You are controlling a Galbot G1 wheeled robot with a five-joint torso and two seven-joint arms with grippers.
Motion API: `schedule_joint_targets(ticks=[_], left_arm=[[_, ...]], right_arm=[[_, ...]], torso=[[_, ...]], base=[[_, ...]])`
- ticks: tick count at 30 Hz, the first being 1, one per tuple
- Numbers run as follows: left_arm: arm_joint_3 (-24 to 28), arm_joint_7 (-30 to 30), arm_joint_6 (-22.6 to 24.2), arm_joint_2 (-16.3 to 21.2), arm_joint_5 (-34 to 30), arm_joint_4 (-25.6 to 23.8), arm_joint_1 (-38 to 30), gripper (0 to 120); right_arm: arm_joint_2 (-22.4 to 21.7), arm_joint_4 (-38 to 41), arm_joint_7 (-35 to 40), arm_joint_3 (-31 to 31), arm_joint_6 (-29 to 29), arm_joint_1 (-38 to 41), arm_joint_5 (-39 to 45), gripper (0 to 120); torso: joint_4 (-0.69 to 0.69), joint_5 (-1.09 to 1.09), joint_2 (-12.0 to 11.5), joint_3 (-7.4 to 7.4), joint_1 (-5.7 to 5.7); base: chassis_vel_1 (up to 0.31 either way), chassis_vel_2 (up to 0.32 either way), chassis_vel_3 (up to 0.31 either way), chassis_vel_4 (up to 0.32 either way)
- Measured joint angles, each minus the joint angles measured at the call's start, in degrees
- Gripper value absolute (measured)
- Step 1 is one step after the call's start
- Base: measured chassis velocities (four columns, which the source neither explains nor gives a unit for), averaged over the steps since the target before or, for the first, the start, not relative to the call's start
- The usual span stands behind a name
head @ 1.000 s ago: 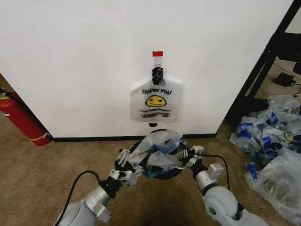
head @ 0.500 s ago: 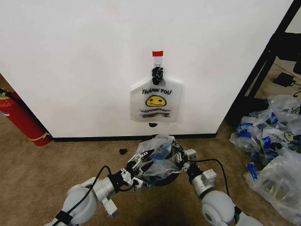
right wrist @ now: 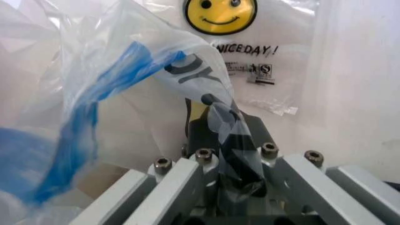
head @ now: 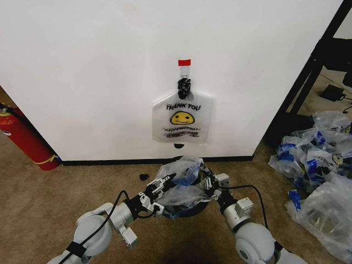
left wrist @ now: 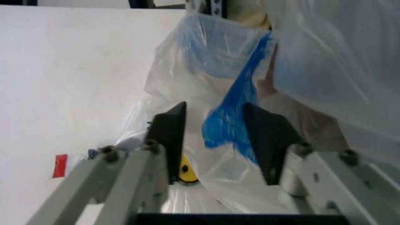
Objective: Pick up the garbage bag from the wall and place it over the trash bin.
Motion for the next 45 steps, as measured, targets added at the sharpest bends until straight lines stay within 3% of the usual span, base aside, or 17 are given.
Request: schedule_joint_targets(ticks=[4,8,13,16,18,19,22,24,25,26,28,32,38,45], left_arm=[[0.4,-0.1,0.9,0.0,-1.6,-0.5,0.7,25],[1.1,-0.2,2.5,0.0,-5.4,-0.6,1.5,6],[1.7,-0.4,4.5,-0.1,-11.7,-0.1,1.8,0],[2.7,-0.4,7.6,0.4,-23.0,-0.3,2.3,0],[2.9,-0.4,8.3,0.6,-25.3,-0.5,2.4,0],[3.8,-0.1,10.3,1.3,-34.1,-1.6,2.9,0],[4.6,1.1,13.9,3.0,-51.1,-3.6,2.9,0],[4.6,1.4,14.8,3.4,-54.7,-4.0,2.8,0],[4.4,2.0,16.6,4.4,-62.1,-4.6,2.6,0],[4.4,2.1,16.8,4.5,-63.1,-4.7,2.5,0],[3.2,3.2,18.7,6.1,-74.2,-5.4,1.9,0],[1.5,3.6,22.9,7.6,-85.0,-7.4,1.5,0],[0.9,1.6,29.9,8.3,-91.2,-8.0,0.7,0],[0.2,0.1,35.4,8.3,-92.4,-6.6,0.2,0]], right_arm=[[0.0,-0.3,0.0,0.0,0.0,0.0,0.0,1],[0.0,-0.7,0.0,0.1,0.1,0.2,0.1,1],[-0.2,-1.2,-0.4,0.4,0.7,0.3,0.1,1],[-0.6,-2.7,-4.0,0.9,3.2,0.6,-0.4,1],[-0.6,-3.0,-4.9,1.0,3.8,0.7,-0.5,1],[-0.9,-4.6,-9.5,1.6,6.2,1.2,-0.6,1],[-1.7,-7.7,-18.3,3.0,9.9,2.1,-0.4,1],[-1.9,-8.2,-20.3,3.3,10.4,2.2,0.1,1],[-2.3,-9.3,-24.0,3.8,11.4,2.6,1.6,1],[-2.4,-9.4,-24.7,3.9,11.6,2.7,1.9,1],[-2.9,-11.3,-29.2,4.9,12.7,3.3,4.3,1],[-3.6,-14.2,-38.1,6.9,14.2,3.8,7.1,1],[-3.4,-17.0,-47.7,9.3,16.5,4.2,10.4,1],[-3.6,-17.7,-52.5,11.1,17.1,3.4,16.2,1]], torso=[[0.00,0.00,0.0,0.00,0.00],[0.00,0.00,0.0,0.00,0.00],[0.00,0.00,0.0,0.00,0.00],[0.00,0.00,0.0,0.00,0.00],[0.00,0.00,0.0,0.00,0.00],[0.00,0.00,0.0,0.00,0.00],[0.01,0.01,0.0,0.00,0.00],[0.01,0.01,0.0,0.00,0.00],[0.00,0.01,0.0,0.00,0.00],[0.00,0.01,0.0,0.00,0.00],[0.00,0.01,0.0,0.00,0.00],[0.00,0.00,0.0,0.00,0.00],[0.00,0.00,0.0,0.00,0.00],[0.00,0.00,0.0,0.00,0.00]], base=[[0.000,0.000,0.000,0.000],[0.000,0.000,0.000,0.000],[0.000,0.000,0.000,0.000],[0.000,0.000,0.000,0.000],[0.000,0.000,0.000,0.000],[0.000,0.000,0.000,0.000],[0.000,0.000,0.000,0.000],[0.000,0.000,0.000,0.000],[0.000,0.000,0.000,0.000],[0.000,0.000,0.000,0.000],[0.000,0.000,0.000,0.000],[0.000,0.000,0.000,0.000],[0.000,0.000,0.000,0.000],[0.000,0.000,0.000,0.000]])
